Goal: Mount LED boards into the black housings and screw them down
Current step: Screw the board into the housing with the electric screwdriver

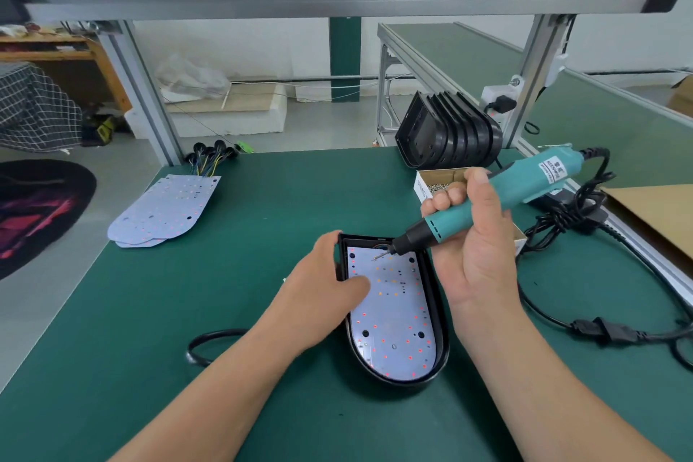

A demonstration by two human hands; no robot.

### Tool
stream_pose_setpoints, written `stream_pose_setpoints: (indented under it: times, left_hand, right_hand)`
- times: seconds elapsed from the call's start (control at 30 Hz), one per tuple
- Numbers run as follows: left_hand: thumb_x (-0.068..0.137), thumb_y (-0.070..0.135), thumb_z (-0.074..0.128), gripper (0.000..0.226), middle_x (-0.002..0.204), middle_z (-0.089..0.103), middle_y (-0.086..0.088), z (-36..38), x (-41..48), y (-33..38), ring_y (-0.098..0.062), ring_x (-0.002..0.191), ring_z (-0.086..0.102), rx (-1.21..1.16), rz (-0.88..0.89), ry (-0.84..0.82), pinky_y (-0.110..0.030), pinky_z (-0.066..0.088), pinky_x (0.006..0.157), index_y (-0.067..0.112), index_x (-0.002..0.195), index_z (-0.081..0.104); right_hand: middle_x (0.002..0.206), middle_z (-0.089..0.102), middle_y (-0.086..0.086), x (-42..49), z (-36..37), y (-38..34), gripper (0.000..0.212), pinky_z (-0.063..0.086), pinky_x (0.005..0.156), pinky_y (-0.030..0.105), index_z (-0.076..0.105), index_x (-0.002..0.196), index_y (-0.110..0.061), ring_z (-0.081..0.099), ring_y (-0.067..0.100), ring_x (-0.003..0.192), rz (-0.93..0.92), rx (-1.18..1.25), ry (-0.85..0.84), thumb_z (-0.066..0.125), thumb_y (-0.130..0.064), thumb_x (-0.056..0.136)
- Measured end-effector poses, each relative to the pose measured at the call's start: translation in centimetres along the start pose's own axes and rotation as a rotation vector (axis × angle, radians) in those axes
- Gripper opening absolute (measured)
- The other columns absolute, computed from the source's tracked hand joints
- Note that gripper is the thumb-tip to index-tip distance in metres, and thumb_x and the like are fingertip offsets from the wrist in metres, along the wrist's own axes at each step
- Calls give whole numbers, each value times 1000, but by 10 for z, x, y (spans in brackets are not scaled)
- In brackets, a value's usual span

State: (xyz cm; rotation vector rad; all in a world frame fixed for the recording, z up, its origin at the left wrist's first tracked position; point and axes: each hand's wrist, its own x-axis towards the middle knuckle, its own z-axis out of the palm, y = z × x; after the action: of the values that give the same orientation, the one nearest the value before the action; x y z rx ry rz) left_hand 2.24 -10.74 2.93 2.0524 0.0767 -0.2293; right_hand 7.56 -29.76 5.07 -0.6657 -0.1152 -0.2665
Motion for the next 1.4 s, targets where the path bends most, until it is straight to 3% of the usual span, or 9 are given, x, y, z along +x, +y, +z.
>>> stream_pose_setpoints:
  times: [0.1,0.2,0.43,0.6,0.77,0.9,1.2,1.27,1.4]
  left_hand:
    - [79,33,63,48,93,78,1,5,-2,0,-32,91,73,-75,40,-9,-60,60,89,57,118,49]
    - [77,29,62,48,95,78,1,8,-2,0,-35,93,71,-138,62,1,-59,58,88,60,112,49]
    - [75,27,58,50,93,77,1,14,-1,0,-23,77,65,-208,70,15,-57,59,83,58,113,50]
    - [75,27,59,49,86,73,3,15,1,-2,-19,71,61,-221,75,22,-43,52,73,58,112,51]
    - [75,27,59,49,79,70,6,15,2,-2,-17,68,59,-209,79,32,-39,49,69,58,112,51]
    - [76,27,59,48,73,66,11,15,2,-4,-16,65,56,-194,88,43,-37,47,65,57,113,52]
    - [75,26,58,46,62,55,16,16,5,-6,-16,58,49,-150,89,55,-34,41,59,55,110,55]
    - [75,26,58,45,64,55,14,17,5,-6,-17,59,49,-136,85,46,-35,41,59,55,110,55]
    - [75,27,57,45,71,58,6,17,5,-4,-17,63,51,-143,60,25,-37,43,63,56,110,55]
  right_hand:
    - [78,50,0,1,3,5,10,49,74,31,56,103,-19,51,16,68,-21,-44,-34,66,-21,104]
    - [79,49,1,0,5,8,9,49,74,31,60,97,-22,49,17,69,-29,-81,-65,66,-21,104]
    - [79,48,0,-4,10,6,10,49,75,31,59,95,-22,51,17,69,-40,-101,-129,62,-18,105]
    - [77,49,0,-8,15,6,10,48,76,32,63,94,-23,51,18,69,-63,-145,-162,63,-17,102]
    - [78,47,3,-11,17,4,6,47,78,35,64,100,-21,50,21,71,-64,-184,-198,62,-16,102]
    - [78,49,2,-16,21,2,13,46,78,36,65,107,-21,53,22,70,-92,-245,-303,73,-22,97]
    - [76,49,3,-20,29,7,15,44,71,38,59,95,-22,50,23,64,-54,-360,-473,70,-11,91]
    - [76,56,1,-20,27,8,16,43,73,41,65,103,-23,52,24,68,-40,-400,-512,74,-17,91]
    - [83,63,0,-20,25,4,42,42,84,45,69,120,-25,56,25,81,-8,-379,-508,85,-43,86]
